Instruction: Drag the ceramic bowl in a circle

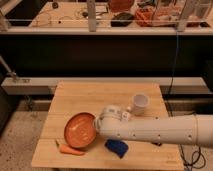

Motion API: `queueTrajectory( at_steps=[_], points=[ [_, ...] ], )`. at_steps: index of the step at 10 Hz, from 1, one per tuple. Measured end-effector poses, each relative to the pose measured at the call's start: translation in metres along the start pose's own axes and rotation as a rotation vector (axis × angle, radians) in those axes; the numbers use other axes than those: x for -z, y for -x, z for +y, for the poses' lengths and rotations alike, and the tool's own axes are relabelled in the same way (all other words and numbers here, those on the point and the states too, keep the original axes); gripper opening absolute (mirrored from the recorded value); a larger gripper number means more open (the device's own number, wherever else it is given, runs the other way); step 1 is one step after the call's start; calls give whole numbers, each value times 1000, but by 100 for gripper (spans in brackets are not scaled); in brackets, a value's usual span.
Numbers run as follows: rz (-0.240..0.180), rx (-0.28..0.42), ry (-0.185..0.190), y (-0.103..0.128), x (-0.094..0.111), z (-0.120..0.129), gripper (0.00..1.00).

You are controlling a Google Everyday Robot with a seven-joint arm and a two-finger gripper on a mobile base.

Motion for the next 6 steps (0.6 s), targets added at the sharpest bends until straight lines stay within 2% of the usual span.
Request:
queueTrajectory(
  at_steps=[1, 3, 6],
  points=[
    [-4, 32, -16, -7, -7, -12, 0],
    [-4, 83, -45, -37, -25, -23, 0],
    [16, 71, -67, -80, -45, -2, 0]
  ],
)
